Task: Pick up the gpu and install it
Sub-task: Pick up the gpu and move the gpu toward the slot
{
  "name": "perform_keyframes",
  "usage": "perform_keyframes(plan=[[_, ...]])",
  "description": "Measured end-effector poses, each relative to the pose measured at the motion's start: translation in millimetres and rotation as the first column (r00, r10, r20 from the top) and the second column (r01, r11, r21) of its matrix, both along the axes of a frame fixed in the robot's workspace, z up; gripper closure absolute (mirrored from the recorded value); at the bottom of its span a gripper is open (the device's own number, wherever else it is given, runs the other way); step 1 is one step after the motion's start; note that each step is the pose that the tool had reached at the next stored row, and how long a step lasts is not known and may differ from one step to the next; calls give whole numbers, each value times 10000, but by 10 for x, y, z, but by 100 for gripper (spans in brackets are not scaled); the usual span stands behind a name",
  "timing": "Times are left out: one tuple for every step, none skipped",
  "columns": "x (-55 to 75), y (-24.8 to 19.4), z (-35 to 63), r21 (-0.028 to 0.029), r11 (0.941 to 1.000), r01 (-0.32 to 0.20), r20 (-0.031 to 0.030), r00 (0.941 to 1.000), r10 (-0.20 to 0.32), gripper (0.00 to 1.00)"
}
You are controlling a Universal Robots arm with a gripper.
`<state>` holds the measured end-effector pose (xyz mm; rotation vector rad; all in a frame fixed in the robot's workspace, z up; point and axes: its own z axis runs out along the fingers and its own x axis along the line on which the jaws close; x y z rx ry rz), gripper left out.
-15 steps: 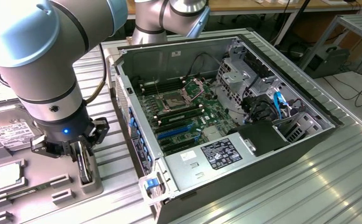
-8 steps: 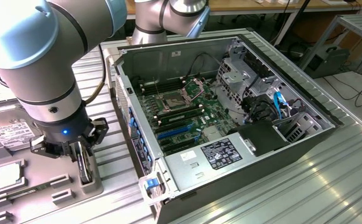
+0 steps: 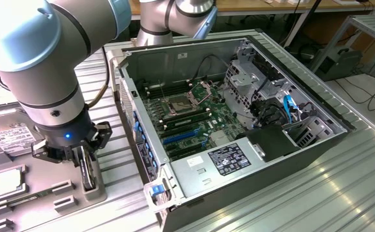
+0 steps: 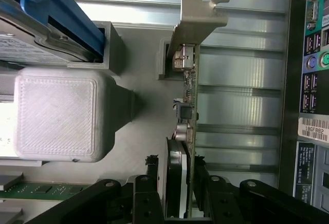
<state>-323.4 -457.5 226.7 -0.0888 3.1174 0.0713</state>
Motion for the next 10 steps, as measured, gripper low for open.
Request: perform_keyframes(plan=[[1, 0, -5, 1, 10000, 0, 1, 10000, 0, 61], [0, 1, -7, 0, 10000, 0, 1, 10000, 0, 61], [0, 1, -7, 0, 10000, 0, 0, 10000, 0, 61], [0, 1, -7, 0, 10000, 1, 0, 10000, -1, 61], [0, 1, -7, 0, 10000, 0, 0, 10000, 0, 61], [0, 1, -7, 0, 10000, 0, 1, 10000, 0, 61], [0, 1, -7, 0, 10000, 0, 0, 10000, 0, 61], [0, 1, -7, 0, 10000, 0, 1, 10000, 0, 62], [0, 1, -7, 1, 10000, 0, 1, 10000, 0, 69], [0, 1, -7, 0, 10000, 0, 0, 10000, 0, 69]])
